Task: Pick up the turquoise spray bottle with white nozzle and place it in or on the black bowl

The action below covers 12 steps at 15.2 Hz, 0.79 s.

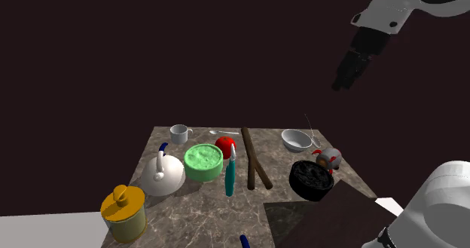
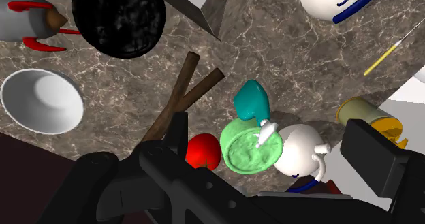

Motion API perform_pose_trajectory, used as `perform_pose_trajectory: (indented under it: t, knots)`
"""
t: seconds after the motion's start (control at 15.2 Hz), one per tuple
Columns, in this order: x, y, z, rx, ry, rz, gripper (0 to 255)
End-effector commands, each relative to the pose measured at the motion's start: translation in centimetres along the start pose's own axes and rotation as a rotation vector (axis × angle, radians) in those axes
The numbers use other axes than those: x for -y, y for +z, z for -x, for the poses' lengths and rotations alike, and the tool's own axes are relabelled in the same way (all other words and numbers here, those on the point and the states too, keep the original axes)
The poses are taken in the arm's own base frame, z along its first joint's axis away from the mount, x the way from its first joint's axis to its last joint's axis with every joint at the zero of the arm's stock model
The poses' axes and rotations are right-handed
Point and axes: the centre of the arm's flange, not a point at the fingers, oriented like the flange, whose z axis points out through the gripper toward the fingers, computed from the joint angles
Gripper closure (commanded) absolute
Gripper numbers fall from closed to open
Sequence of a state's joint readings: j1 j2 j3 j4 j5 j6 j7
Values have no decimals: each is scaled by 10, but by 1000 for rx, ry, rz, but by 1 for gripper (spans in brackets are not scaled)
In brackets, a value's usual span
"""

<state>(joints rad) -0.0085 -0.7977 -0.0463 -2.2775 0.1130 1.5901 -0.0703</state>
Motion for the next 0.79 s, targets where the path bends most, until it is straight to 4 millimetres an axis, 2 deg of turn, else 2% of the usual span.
perform_pose_trajectory:
  t: [0.0, 0.73]
  knots:
    - [0, 0, 0, 0, 0, 0, 0]
    - [71, 121, -60, 13, 91, 86, 0]
